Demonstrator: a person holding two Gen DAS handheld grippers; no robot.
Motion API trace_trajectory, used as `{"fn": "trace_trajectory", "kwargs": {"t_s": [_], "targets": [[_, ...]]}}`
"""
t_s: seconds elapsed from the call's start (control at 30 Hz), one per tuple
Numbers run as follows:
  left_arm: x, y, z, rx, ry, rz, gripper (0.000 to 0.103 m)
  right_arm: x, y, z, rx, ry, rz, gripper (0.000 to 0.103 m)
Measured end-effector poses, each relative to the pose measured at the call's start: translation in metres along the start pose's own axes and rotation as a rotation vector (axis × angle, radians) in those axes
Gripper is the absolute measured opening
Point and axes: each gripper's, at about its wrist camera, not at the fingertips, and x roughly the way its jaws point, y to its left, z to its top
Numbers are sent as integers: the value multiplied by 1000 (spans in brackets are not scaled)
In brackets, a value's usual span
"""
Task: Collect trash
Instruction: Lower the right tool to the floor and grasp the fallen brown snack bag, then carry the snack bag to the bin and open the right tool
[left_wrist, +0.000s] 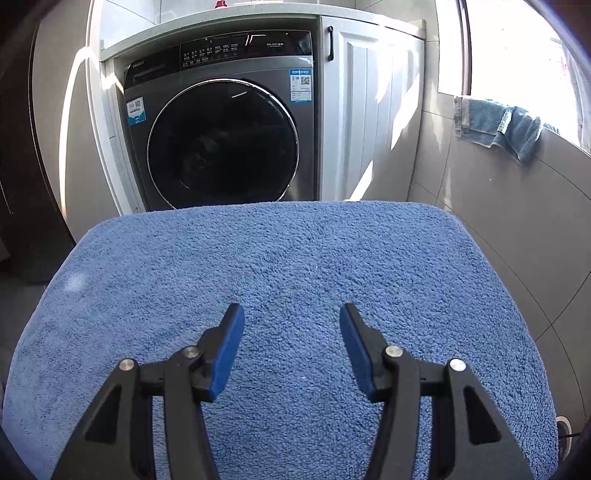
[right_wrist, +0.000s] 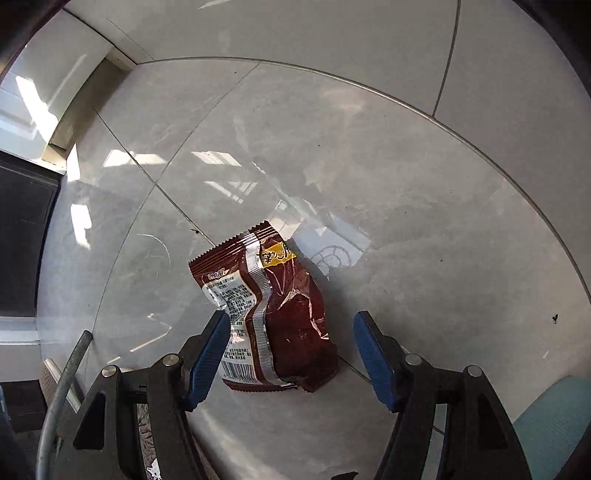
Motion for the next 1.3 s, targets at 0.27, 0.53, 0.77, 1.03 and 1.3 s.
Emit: {"fn": "trace_trajectory", "kwargs": {"t_s": [0.27, 0.53, 0.77, 1.03, 1.3], "targets": [[1, -2, 1, 1, 7, -1, 52, -4, 20, -15, -101, 23, 43, 4], [-3, 2, 0, -9, -7, -17, 52, -126, 59, -49, -171, -135, 205, 2], [-12, 9, -3, -36, -19, -42, 52, -300, 22, -111, -208, -346, 228, 2], [-43, 12, -11, -25, -9, -69, 52, -368, -91, -180, -116, -358, -69, 6], [-77, 14, -5, 26, -46, -12, 52, -345, -145, -186, -95, -423, -188, 28]]}}
